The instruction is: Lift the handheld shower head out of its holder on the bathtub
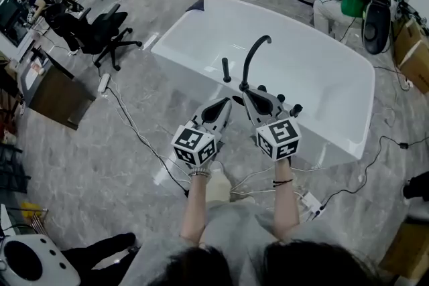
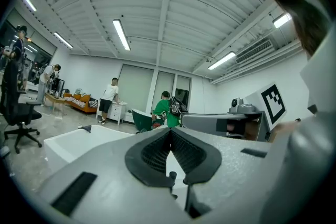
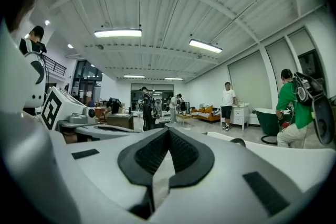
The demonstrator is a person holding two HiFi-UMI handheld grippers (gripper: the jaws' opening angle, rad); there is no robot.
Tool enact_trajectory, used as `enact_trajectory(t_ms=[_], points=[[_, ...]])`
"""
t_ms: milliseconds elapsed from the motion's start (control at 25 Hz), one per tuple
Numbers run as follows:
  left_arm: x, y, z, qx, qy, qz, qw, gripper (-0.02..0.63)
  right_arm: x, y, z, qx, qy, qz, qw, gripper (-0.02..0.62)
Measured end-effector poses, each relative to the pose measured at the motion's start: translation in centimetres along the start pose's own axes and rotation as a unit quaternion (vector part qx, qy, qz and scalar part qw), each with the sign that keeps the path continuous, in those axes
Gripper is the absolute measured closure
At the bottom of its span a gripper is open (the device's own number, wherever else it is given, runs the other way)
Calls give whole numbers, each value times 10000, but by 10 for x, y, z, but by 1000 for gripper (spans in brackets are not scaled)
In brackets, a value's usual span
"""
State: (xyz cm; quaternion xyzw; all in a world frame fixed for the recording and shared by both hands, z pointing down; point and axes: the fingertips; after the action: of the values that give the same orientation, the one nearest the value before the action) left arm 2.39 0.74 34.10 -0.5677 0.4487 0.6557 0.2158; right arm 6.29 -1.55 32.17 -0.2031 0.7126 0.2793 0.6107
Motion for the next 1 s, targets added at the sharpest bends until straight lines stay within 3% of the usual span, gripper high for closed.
enact_trajectory(t_ms=[480, 1000], points=[[0, 93, -41, -217, 469, 185, 9985, 601, -32, -28, -91, -312, 320, -309, 9985, 594], [-23, 155, -74, -604, 936, 405, 9929, 601, -78, -46, -155, -572, 850, -375, 9940, 594]])
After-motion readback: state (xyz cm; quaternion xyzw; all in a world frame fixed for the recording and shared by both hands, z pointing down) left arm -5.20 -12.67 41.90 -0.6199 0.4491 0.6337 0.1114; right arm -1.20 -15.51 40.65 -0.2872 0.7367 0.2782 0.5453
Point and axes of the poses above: the fingertips, and each gripper's own axes: z backward along the fingers, y to its left, x out of its top, and after that the axes turned 10 degrees about z, right-handed
